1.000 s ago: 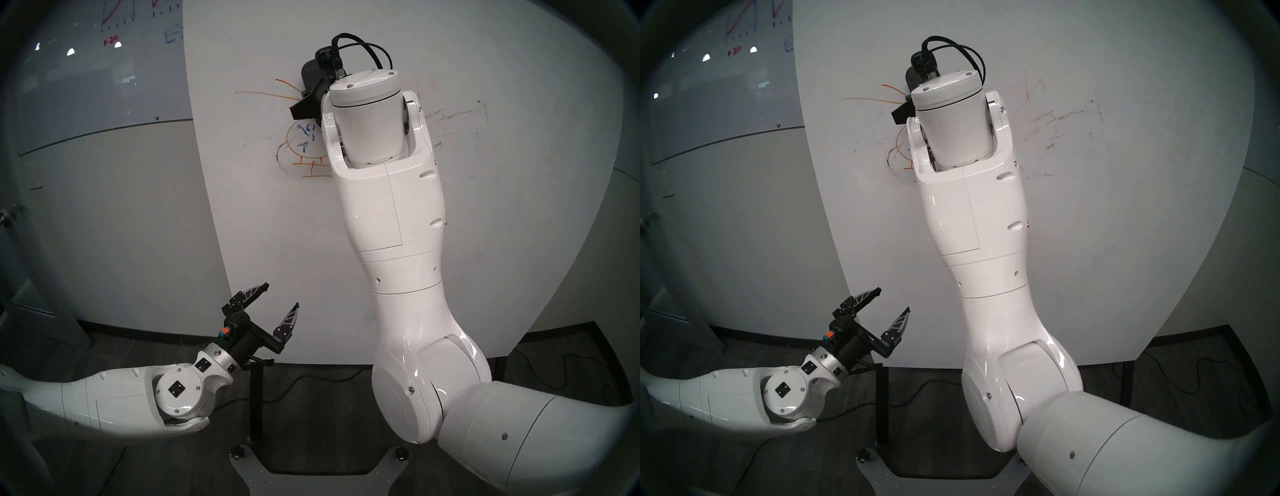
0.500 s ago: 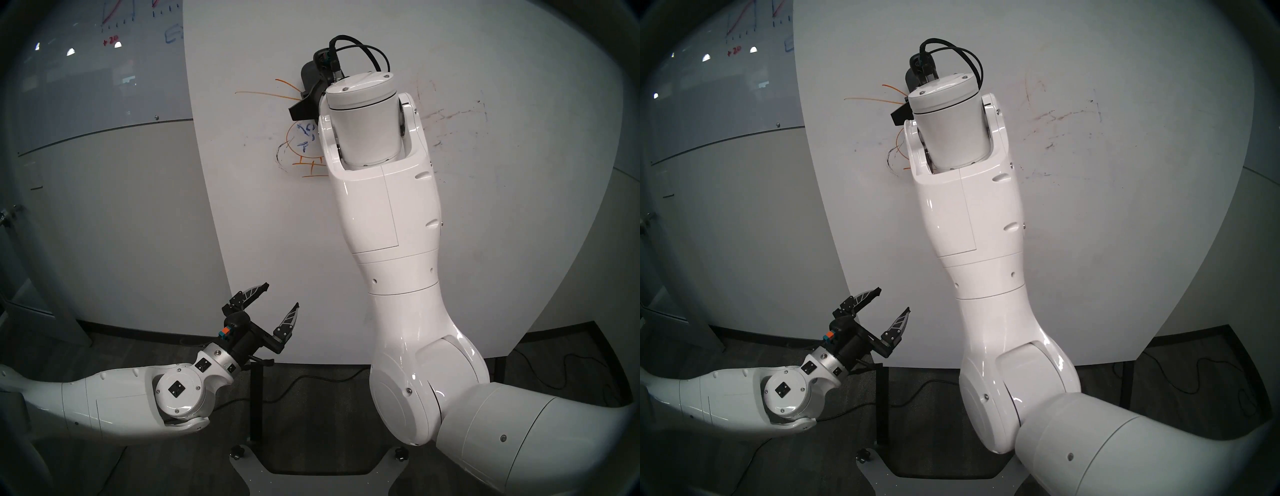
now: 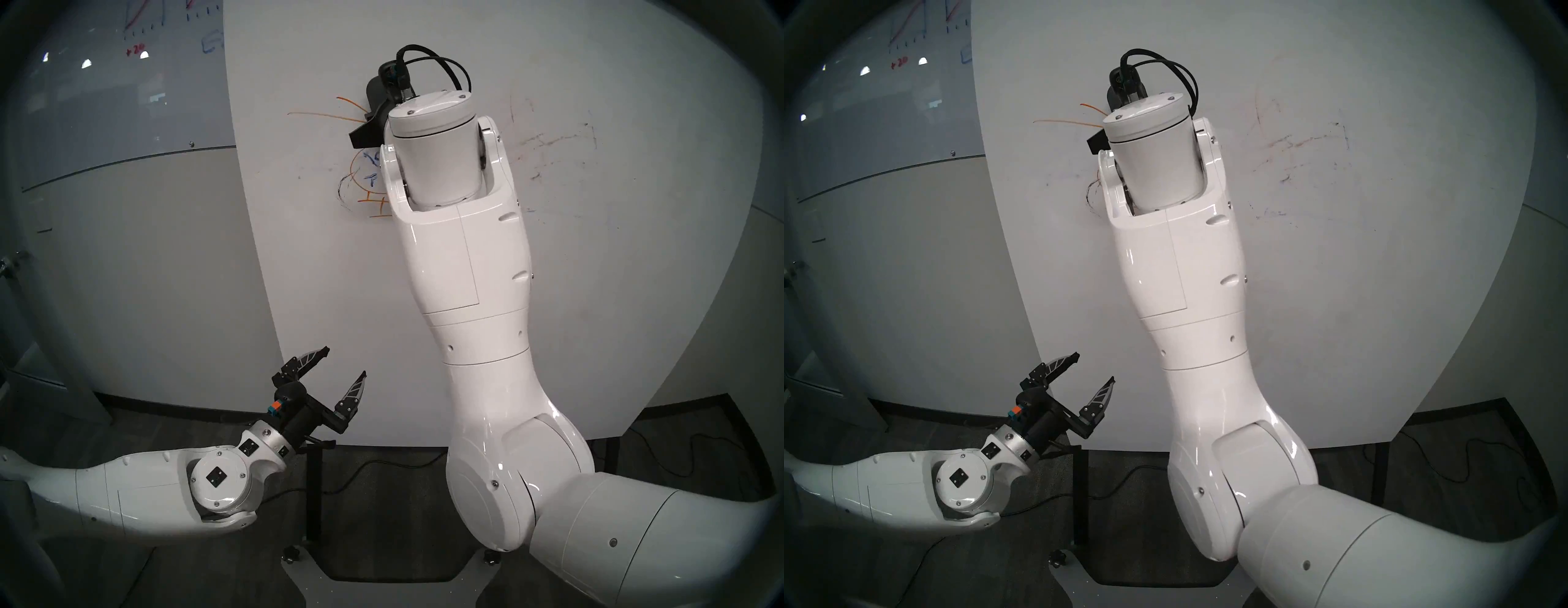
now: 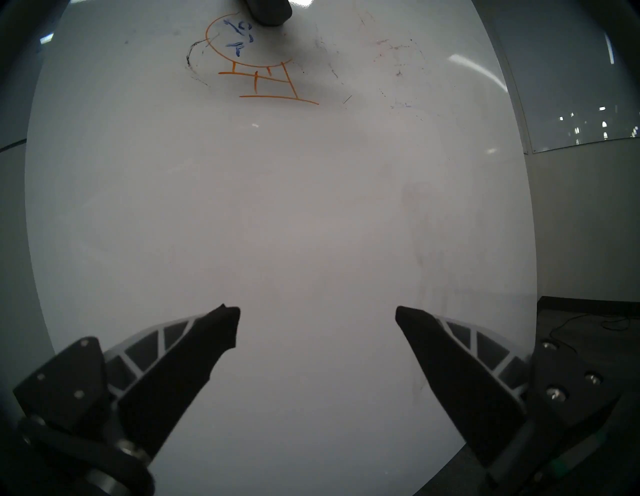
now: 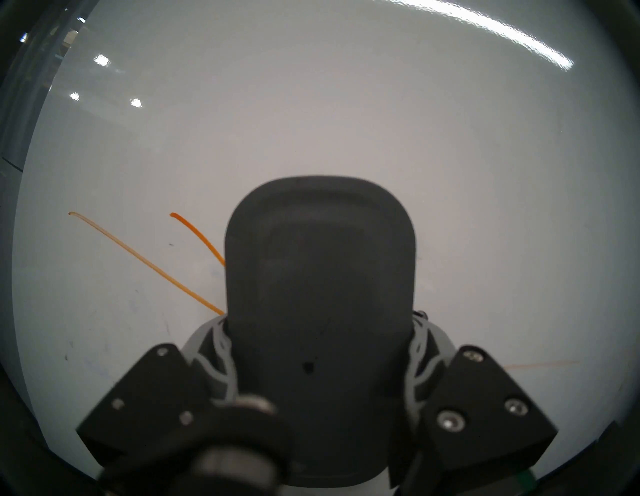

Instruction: Erase all marks on the whiteboard with the eraser

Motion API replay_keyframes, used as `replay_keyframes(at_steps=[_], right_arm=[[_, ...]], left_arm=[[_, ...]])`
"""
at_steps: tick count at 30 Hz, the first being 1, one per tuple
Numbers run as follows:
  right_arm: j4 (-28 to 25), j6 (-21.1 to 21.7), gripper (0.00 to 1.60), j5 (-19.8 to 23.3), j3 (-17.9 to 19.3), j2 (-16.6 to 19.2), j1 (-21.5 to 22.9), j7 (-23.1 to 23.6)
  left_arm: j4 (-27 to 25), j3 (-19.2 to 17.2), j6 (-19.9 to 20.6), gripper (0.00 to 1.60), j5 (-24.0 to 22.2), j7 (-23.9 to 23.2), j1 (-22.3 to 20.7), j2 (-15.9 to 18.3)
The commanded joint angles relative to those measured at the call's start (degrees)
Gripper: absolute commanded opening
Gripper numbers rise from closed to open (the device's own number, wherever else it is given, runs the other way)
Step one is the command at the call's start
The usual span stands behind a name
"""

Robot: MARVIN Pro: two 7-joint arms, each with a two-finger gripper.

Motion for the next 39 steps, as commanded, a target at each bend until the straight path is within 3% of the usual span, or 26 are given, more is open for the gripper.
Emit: replay_keyframes(at_steps=[1, 17, 39], right_arm=[[6.1, 0.4, 0.00, 1.0, -1.8, -1.7, -3.6, 0.6], [8.7, -0.2, 0.00, 0.8, -3.7, -5.1, -3.1, -2.6], [10.6, -0.2, 0.00, 1.5, -4.3, -5.3, -0.9, -5.0]], left_arm=[[-0.5, -0.5, -0.4, 1.60, -0.1, 0.1, -0.5, 0.1], [-0.5, -0.5, -0.4, 1.60, -0.1, 0.1, -0.5, 0.1], [-0.6, -0.5, -0.5, 1.60, -0.1, 0.1, -0.4, 0.1]])
